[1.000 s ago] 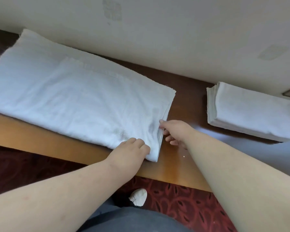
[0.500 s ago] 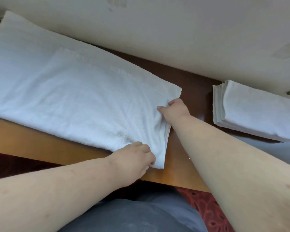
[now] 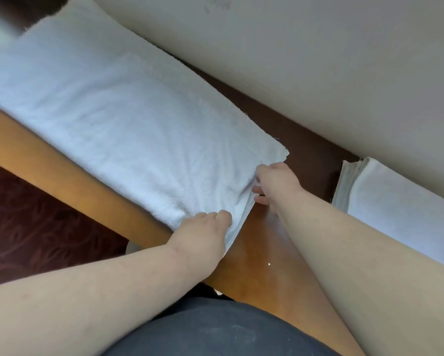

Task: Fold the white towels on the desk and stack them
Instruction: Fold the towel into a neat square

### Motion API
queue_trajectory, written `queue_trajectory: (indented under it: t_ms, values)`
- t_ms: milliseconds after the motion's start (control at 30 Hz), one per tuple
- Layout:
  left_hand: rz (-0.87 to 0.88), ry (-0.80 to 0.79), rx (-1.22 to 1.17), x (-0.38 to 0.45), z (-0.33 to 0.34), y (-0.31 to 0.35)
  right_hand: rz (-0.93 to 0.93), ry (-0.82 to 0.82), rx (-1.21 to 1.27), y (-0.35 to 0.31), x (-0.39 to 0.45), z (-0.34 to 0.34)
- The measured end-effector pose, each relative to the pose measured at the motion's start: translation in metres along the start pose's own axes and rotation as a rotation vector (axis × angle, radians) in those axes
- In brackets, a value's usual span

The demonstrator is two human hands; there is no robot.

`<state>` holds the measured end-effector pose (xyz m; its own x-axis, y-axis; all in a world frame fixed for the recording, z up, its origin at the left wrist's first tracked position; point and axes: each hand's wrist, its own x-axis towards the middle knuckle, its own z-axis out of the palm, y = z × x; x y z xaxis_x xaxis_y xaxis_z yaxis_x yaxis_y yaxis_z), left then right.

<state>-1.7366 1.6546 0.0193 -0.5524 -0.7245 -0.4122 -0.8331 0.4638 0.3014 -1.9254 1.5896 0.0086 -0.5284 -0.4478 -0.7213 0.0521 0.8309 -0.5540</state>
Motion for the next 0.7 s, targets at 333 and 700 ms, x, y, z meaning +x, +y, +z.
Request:
queue_trajectory:
  t_ms: [333,700]
  values:
    - [-0.048,0.075,-0.023,-0.017,0.007,-0.001,0.017,-0.108,-0.042,-0.01,0.002,0.02]
    - [-0.134,0.004,-0.231,-0.014,0.011,0.008,-0.055,-0.219,0.118,-0.009,0.018,-0.018]
